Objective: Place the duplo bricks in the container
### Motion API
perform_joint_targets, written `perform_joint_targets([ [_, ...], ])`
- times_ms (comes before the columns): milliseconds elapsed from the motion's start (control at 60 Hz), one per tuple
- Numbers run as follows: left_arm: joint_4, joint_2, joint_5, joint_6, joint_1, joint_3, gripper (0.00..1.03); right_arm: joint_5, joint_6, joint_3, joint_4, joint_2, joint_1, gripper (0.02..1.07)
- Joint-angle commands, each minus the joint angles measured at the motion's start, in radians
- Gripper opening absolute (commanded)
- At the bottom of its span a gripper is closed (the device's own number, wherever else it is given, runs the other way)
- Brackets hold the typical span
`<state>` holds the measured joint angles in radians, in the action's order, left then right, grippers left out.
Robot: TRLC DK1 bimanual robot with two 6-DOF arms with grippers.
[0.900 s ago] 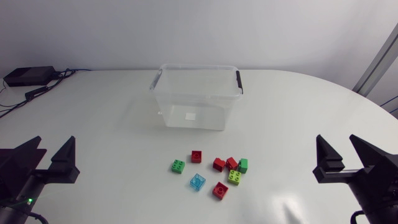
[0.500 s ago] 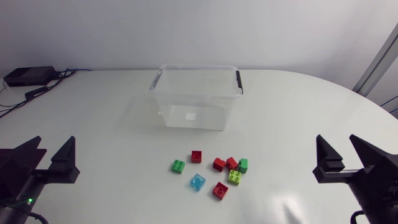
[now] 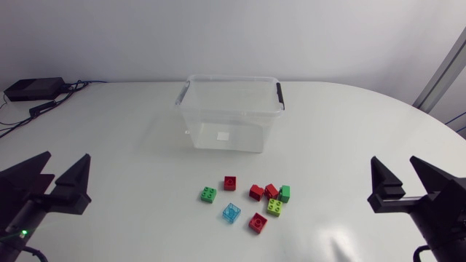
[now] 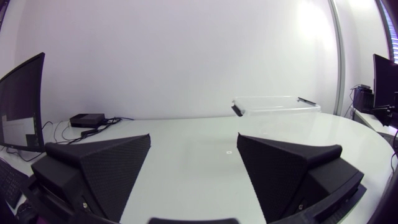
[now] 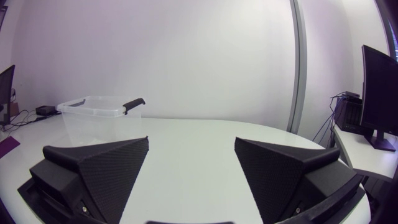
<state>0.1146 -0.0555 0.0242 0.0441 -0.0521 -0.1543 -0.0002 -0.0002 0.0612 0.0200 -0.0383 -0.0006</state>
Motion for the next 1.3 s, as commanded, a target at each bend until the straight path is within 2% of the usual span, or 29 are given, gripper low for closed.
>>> perform_joint_targets([
  [0, 0.011, -0.106, -0.006, -0.038, -0.040, -0.122, 0.97, -0.003, 0.002, 0.075, 0.000, -0.064, 0.011, 1.02],
  [167, 0.056, -0.368, -0.006, -0.039, -0.088, -0.314, 0.93, -0.023, 0.002, 0.216, 0.032, -0.259, 0.025, 1.02],
  [233, 0.134, -0.515, -0.010, -0.036, -0.094, -0.413, 0.91, -0.026, 0.002, 0.279, 0.064, -0.356, 0.028, 1.02],
  [317, 0.217, -0.710, -0.015, -0.021, -0.135, -0.522, 0.91, -0.038, 0.003, 0.354, 0.113, -0.476, 0.022, 1.02],
  [400, 0.264, -0.877, -0.020, 0.007, -0.170, -0.611, 0.91, -0.078, 0.002, 0.396, 0.146, -0.568, 0.001, 1.02],
  [450, 0.292, -0.963, -0.056, 0.023, -0.170, -0.656, 0.91, -0.100, 0.002, 0.411, 0.166, -0.620, -0.010, 1.02],
  [533, 0.313, -1.101, -0.170, 0.117, -0.170, -0.717, 0.91, -0.159, 0.002, 0.425, 0.193, -0.698, -0.041, 1.02],
  [600, 0.312, -1.193, -0.242, 0.235, -0.172, -0.742, 0.84, -0.210, 0.002, 0.420, 0.202, -0.738, -0.073, 1.02],
  [683, 0.306, -1.287, -0.247, 0.412, -0.209, -0.757, 0.83, -0.265, -0.001, 0.413, 0.205, -0.807, -0.102, 1.02],
  [717, 0.296, -1.313, -0.247, 0.442, -0.215, -0.758, 0.83, -0.296, -0.004, 0.413, 0.213, -0.831, -0.116, 1.02],
  [767, 0.293, -1.353, -0.245, 0.502, -0.241, -0.763, 0.84, -0.369, -0.012, 0.413, 0.221, -0.871, -0.148, 1.02],
  [800, 0.319, -1.376, -0.247, 0.605, -0.261, -0.758, 0.87, -0.417, -0.018, 0.417, 0.235, -0.907, -0.170, 1.02],
  [917, 0.309, -1.396, -0.253, 0.818, -0.338, -0.686, 0.90, -0.460, -0.055, 0.437, 0.298, -0.989, -0.170, 1.02],
  [1050, 0.174, -1.429, -0.274, 0.924, -0.388, -0.616, 0.90, -0.509, -0.204, 0.450, 0.351, -1.054, -0.147, 1.02],
  [1117, 0.174, -1.472, -0.325, 0.985, -0.388, -0.628, 0.89, -0.514, -0.287, 0.485, 0.414, -1.114, -0.137, 1.02],
  [1200, 0.183, -1.548, -0.340, 1.057, -0.387, -0.653, 0.89, -0.518, -0.512, 0.528, 0.534, -1.169, -0.131, 1.02],
  [1283, 0.186, -1.609, -0.360, 1.106, -0.393, -0.676, 0.89, -0.515, -0.537, 0.535, 0.535, -1.167, -0.125, 1.02],
])
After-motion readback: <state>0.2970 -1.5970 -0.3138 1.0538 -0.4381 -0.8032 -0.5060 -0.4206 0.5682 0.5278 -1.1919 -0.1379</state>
